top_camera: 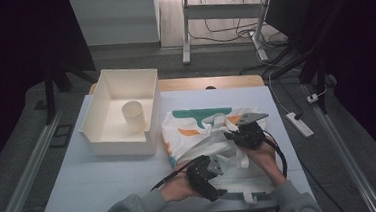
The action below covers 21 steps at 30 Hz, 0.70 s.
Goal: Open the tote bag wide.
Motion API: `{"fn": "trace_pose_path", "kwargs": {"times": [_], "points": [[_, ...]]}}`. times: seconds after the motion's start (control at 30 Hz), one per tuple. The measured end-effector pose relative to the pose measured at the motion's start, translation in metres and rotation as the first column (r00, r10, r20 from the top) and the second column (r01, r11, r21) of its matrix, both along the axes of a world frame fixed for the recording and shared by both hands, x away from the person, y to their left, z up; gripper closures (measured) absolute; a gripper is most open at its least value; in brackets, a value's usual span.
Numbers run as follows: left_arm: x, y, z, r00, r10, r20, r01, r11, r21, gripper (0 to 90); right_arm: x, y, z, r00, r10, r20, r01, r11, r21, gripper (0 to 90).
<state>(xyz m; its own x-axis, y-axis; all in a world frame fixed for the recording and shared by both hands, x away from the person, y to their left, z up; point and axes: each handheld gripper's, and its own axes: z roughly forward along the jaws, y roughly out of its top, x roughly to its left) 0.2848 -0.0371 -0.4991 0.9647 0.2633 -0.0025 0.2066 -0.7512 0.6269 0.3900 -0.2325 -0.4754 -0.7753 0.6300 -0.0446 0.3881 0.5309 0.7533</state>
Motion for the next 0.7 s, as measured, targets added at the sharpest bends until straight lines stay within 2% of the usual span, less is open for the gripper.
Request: {"fn": "trace_pose_path", "kwargs": {"times": [0.27,0.5,0.7], "points": [[-0.003,-0.007,-0.007,0.9997,-0.017,0.017,0.016,0.9984,0.053,14.6,0.001,0.0,-0.001,1.0,0.002,-0.005,-0.002,1.0,0.0,85.9],[-0.005,-0.011,-0.012,0.9995,-0.028,0.011,0.027,0.9971,0.071,14.4,0.0,0.0,-0.001,1.0,0.0,-0.005,0.0,1.0,0.003,85.9],[-0.005,-0.012,-0.015,0.9998,-0.006,0.021,0.004,0.9961,0.088,19.4,0.0,0.0,-0.001,1.0,0.002,-0.005,-0.002,1.0,0.001,85.8]]}}
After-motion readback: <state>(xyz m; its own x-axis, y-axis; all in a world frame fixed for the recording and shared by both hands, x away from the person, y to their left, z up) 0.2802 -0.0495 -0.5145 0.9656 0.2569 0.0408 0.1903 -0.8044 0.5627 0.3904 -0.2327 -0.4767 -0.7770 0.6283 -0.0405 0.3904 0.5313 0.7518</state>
